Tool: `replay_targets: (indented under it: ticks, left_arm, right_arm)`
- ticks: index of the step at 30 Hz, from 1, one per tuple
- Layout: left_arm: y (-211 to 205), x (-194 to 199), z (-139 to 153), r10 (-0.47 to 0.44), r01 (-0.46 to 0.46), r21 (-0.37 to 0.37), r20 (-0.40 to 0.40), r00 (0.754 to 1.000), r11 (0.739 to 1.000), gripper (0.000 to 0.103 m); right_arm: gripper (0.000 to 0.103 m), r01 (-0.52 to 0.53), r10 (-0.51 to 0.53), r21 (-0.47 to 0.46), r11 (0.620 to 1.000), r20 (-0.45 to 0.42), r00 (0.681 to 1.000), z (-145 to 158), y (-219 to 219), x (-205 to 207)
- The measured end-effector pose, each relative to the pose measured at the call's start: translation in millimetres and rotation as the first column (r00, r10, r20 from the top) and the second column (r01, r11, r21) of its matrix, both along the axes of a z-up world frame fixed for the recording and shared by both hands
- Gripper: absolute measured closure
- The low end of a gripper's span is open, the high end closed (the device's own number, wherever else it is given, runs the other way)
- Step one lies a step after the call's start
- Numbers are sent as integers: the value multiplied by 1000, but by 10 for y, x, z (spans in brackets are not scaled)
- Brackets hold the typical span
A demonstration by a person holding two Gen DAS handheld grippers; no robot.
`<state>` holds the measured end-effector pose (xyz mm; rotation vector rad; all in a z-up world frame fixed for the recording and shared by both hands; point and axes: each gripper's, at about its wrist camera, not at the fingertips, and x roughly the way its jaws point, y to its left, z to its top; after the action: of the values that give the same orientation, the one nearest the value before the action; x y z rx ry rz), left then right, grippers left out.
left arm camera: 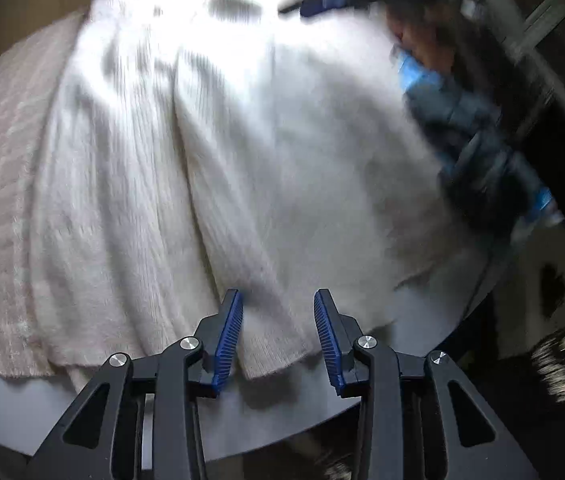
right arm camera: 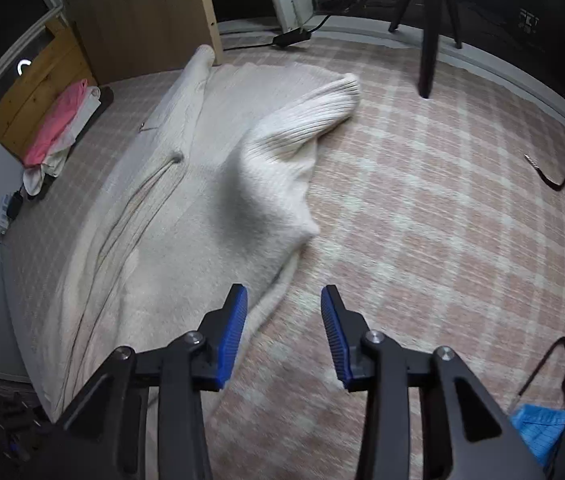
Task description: Fold clothes
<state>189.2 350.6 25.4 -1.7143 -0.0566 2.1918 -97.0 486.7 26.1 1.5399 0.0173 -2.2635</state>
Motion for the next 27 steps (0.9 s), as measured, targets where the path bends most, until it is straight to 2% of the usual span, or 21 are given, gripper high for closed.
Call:
replay_targets:
  ticks: [2, 3, 4, 6, 8, 10, 12, 13, 16, 19, 22, 24, 27]
  left_arm:
    - [-33, 9, 14, -4, 4, 5, 1, 1000, 1000, 74]
    - [-77, 15, 36, 9, -10, 17, 5, 1000, 1000, 87]
    - [-132, 23, 62, 29, -30, 37, 10, 1000, 999, 91]
    - [-269, 57, 122, 83, -84, 77, 11, 996, 993, 91]
    - [-476, 136, 192, 177, -175, 107, -4, 984, 979, 91]
    - [-696, 254, 264, 301, -298, 73, -28, 953, 952, 91]
    - [-787, 350, 361, 364, -361, 50, -67, 929, 931, 91]
    - [-748, 367, 401, 351, -346, 77, -74, 933, 935, 90]
    - [-406, 301, 392, 235, -224, 137, -74, 969, 965, 68]
    - [-101, 234, 228, 153, -150, 48, -79, 985, 988, 66]
    - [55, 200, 43, 102, -107, -64, -76, 992, 992, 66]
    - [78, 205, 6, 113, -123, -135, -81, 990, 983, 69]
    - [-41, 260, 126, 190, -209, -147, -132, 973, 967, 69]
  right_arm:
    - [65, -9, 9, -1, 1000, 7, 1000, -57, -66, -58]
    - [65, -15, 15, 10, 1000, 8, 1000, -92, -106, -91]
    - [65, -22, 22, 23, 999, 6, 1000, -88, -142, -40]
    - [65, -32, 32, 68, 997, 0, 999, -135, -201, -57]
    - [65, -34, 33, 87, 996, 7, 999, -186, -206, -99]
    - [65, -32, 31, 82, 996, 18, 999, -196, -178, -125]
    - [65, -29, 27, 81, 996, 24, 999, -186, -149, -145]
    - [65, -26, 25, 80, 996, 22, 999, -167, -137, -150]
    - [65, -22, 20, 54, 998, 35, 999, -118, -122, -177]
    - [65, -29, 27, 66, 997, 26, 999, -78, -151, -181]
    - [65, -40, 38, 64, 997, 24, 999, -62, -168, -168]
    - [65, -46, 45, 86, 995, 12, 999, -69, -179, -149]
    - [65, -52, 50, 106, 993, 14, 999, -121, -168, -150]
